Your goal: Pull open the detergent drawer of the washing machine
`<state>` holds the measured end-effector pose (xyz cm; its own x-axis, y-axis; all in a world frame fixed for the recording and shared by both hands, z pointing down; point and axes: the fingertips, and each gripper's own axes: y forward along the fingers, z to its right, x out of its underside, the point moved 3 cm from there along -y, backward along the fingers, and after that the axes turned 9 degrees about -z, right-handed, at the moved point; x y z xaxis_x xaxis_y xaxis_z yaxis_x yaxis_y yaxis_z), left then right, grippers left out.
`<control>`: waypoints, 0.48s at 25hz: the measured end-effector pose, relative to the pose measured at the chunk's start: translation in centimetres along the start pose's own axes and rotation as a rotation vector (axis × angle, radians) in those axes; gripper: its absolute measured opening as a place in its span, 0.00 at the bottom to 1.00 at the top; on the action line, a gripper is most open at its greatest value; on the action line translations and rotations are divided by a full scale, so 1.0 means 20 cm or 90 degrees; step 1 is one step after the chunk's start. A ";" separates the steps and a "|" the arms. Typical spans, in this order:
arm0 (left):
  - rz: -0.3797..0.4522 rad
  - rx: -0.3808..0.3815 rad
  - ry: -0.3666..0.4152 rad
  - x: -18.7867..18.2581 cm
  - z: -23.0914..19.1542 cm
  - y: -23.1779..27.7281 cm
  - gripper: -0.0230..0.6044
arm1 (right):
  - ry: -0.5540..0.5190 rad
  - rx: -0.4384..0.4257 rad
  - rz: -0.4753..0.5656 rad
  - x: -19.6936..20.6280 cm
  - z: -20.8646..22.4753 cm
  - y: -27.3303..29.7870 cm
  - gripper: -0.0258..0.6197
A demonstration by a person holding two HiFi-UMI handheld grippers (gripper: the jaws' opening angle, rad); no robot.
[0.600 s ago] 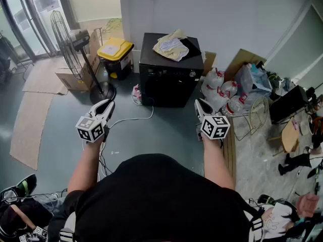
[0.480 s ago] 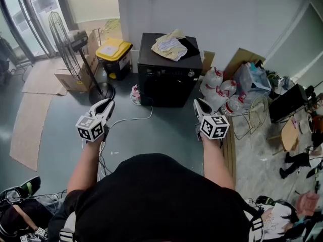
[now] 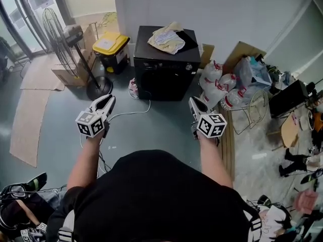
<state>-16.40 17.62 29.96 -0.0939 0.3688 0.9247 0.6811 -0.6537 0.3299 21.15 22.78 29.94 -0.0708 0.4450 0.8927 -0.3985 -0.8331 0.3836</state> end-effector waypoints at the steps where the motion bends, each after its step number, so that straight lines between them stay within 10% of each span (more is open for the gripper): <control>1: -0.001 -0.002 -0.001 0.00 0.01 0.01 0.15 | 0.006 -0.007 0.002 0.01 0.01 0.00 0.06; 12: -0.021 -0.005 -0.001 0.01 0.10 0.09 0.15 | 0.015 -0.038 -0.030 0.08 0.05 0.05 0.05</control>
<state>-13.72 17.74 30.36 -0.1159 0.3915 0.9128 0.6722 -0.6457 0.3623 21.55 22.26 31.92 -0.0714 0.4918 0.8678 -0.4560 -0.7898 0.4101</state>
